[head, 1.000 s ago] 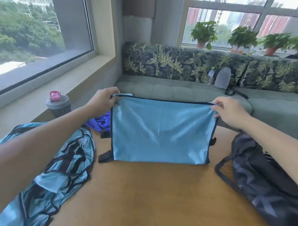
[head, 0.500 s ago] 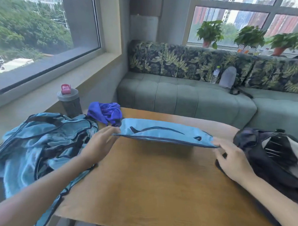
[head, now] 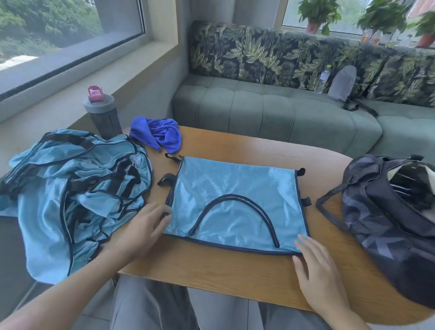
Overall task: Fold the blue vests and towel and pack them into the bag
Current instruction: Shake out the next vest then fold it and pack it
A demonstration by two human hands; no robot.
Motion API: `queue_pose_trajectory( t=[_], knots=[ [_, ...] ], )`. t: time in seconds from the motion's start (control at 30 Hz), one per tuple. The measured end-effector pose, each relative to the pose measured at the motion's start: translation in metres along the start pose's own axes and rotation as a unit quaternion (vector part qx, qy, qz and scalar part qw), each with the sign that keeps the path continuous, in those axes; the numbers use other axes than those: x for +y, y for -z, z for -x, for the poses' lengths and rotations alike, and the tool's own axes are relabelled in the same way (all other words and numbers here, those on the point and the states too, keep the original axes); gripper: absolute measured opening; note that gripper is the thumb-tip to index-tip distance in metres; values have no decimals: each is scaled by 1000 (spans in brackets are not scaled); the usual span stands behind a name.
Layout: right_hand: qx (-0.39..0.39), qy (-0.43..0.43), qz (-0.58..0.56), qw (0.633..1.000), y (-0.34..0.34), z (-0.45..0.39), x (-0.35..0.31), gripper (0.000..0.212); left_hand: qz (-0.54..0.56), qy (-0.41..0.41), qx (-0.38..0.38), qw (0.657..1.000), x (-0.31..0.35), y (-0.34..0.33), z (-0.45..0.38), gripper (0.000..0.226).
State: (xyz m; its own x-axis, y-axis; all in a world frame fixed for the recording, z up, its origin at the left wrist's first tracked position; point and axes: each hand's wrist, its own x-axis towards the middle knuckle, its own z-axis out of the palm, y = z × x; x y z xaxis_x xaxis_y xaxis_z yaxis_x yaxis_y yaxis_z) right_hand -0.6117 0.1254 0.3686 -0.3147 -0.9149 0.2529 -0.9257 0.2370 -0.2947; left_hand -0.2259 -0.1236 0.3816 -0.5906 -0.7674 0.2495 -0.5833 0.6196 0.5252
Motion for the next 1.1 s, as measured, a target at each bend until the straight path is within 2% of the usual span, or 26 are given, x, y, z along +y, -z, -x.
queue_pose_trajectory(
  t=[0.1,0.27,0.43,0.6,0.77,0.83,1.1],
  knots=[
    [-16,-28,-21,999,1,5,-25,45,1,51,24,998,-6,-4,-18,18],
    [-88,-114,-28,989,-4,5,-43,56,-55,14,-19,998,-12,-3,-30,15],
    [-82,-64,49,993,1,-11,-35,55,-67,1,-28,997,-10,-1,-19,5],
    [-99,-63,85,989,8,-63,-12,38,-72,19,-33,997,12,-2,-1,14],
    [-122,-43,115,985,15,-116,12,33,-37,35,-73,996,38,-12,21,2],
    [-130,-37,116,984,18,-125,15,31,-38,37,-83,995,43,-15,24,4],
    [-129,-22,112,985,32,-74,14,27,-93,40,-72,992,43,-8,-6,21]
  ],
)
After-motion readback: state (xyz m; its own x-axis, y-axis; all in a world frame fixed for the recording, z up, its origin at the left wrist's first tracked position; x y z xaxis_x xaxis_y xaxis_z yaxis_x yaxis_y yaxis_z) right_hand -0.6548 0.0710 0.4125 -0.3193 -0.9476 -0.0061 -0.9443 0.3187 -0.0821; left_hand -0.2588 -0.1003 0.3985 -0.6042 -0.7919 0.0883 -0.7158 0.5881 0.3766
